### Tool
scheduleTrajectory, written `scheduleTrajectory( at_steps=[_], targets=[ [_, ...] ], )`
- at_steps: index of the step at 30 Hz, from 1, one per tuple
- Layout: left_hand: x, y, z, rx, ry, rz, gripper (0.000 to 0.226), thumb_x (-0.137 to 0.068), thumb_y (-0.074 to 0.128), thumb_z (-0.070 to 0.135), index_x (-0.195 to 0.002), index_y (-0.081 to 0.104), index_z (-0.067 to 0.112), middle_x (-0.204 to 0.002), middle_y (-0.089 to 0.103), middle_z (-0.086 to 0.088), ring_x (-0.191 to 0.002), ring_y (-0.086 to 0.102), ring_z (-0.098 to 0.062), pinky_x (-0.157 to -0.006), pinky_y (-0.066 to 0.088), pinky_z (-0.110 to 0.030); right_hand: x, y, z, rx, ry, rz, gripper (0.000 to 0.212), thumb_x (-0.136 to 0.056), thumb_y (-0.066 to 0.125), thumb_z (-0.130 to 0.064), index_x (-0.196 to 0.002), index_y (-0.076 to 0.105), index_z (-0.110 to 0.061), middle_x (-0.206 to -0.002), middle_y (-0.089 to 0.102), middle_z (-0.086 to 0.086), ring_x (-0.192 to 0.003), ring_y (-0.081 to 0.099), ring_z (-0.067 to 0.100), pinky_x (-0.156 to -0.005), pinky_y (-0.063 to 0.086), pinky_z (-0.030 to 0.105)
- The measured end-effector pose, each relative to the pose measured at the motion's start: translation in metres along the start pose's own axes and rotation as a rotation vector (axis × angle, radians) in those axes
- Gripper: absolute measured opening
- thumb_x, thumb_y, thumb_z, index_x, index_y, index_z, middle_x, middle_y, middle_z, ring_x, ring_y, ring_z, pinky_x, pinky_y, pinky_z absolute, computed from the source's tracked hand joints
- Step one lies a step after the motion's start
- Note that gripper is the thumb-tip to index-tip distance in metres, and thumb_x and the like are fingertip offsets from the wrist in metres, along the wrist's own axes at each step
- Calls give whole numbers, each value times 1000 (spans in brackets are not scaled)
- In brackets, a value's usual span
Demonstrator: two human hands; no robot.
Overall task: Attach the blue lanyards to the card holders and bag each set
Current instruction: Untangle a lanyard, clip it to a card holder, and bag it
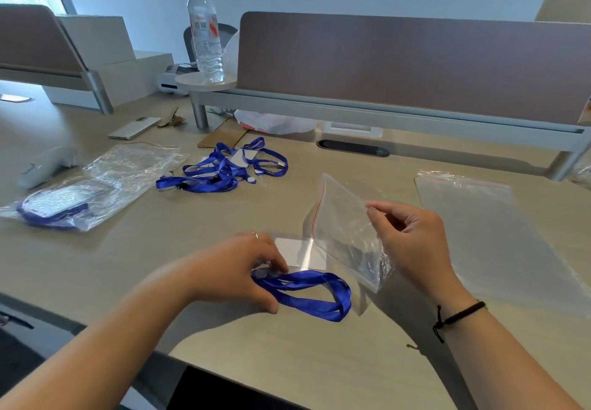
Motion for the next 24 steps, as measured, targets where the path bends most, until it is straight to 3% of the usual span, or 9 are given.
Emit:
scheduleTrajectory(
  at_steps=[4, 8, 11, 13, 15, 18, 19, 21, 24],
  targets=[
    [-1, 3, -3, -25, 46, 71, 21, -84, 76, 47, -102, 72, 39, -105, 57, 22, -103, 49, 3, -92, 45, -19, 1, 2, 2, -4, 4, -6, 14, -93, 70, -19, -103, 78, -23, -74, 74, -12, -67, 66, 17, -61, 58, 28],
    [-1, 6, -10, 91, 60, 113, 9, -88, 73, 40, -84, 73, 32, -104, 60, 20, -101, 56, 0, -90, 49, -23, 0, 1, 5, -14, -5, -16, 16, -93, 68, -19, -101, 75, -31, -70, 73, -15, -59, 62, 9, -51, 52, 21],
    [5, 0, -11, 643, -22, 138, 13, -90, 73, 18, -77, 74, 15, -115, 65, 15, -105, 67, -14, -82, 58, -30, 0, 1, 6, 13, -15, -10, 14, -94, 67, -19, -103, 75, -27, -81, 73, -14, -71, 65, 7, -58, 55, 17],
    [10, -5, -12, 985, -45, 182, 20, -86, 74, 9, -68, 69, 13, -125, 68, 9, -118, 65, -16, -94, 56, -38, 0, 2, 7, 29, -24, -14, 13, -94, 67, -20, -101, 75, -28, -81, 73, -13, -71, 65, 10, -58, 56, 19],
    [14, -12, -11, 1228, -10, 224, 16, -71, 76, 13, -65, 61, 12, -133, 66, 8, -130, 57, -12, -105, 46, -42, 0, 3, 7, 44, -35, -22, 13, -93, 67, -21, -101, 75, -28, -80, 73, -14, -71, 65, 10, -58, 57, 21],
    [15, -19, -7, 1528, 77, 248, 29, -64, 68, 19, -89, 64, 4, -141, 61, 3, -135, 53, -12, -106, 39, -40, 0, 4, 9, 62, -52, -28, 12, -93, 67, -23, -100, 74, -31, -83, 73, -16, -76, 67, 8, -61, 59, 23],
    [15, -20, -4, 1645, 90, 268, 35, -66, 64, 15, -98, 69, 3, -139, 63, -3, -133, 55, -17, -106, 40, -40, 0, 4, 9, 65, -54, -27, 13, -93, 67, -23, -99, 73, -32, -82, 73, -16, -75, 67, 8, -61, 60, 24],
    [15, -21, -1, 1829, 82, 327, 24, -73, 58, 9, -89, 75, 5, -118, 73, -12, -120, 65, -26, -104, 46, -43, 0, 4, 10, 64, -57, -21, 13, -93, 68, -23, -98, 73, -34, -80, 73, -16, -73, 66, 11, -60, 61, 28],
    [12, -22, 6, 1875, -50, 399, 11, -80, 62, 13, -75, 66, 5, -78, 66, -11, -78, 71, -27, -85, 58, -42, 1, 4, 9, 78, -59, -14, 15, -92, 69, -22, -97, 72, -35, -80, 72, -17, -74, 66, 8, -62, 61, 28]
  ],
)
Point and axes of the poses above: each hand's wrist, its own x-axis away from the middle knuckle, its own y-axis out of the palm, z = x × y, the point moved 3 cm from there along -x, towards the middle knuckle
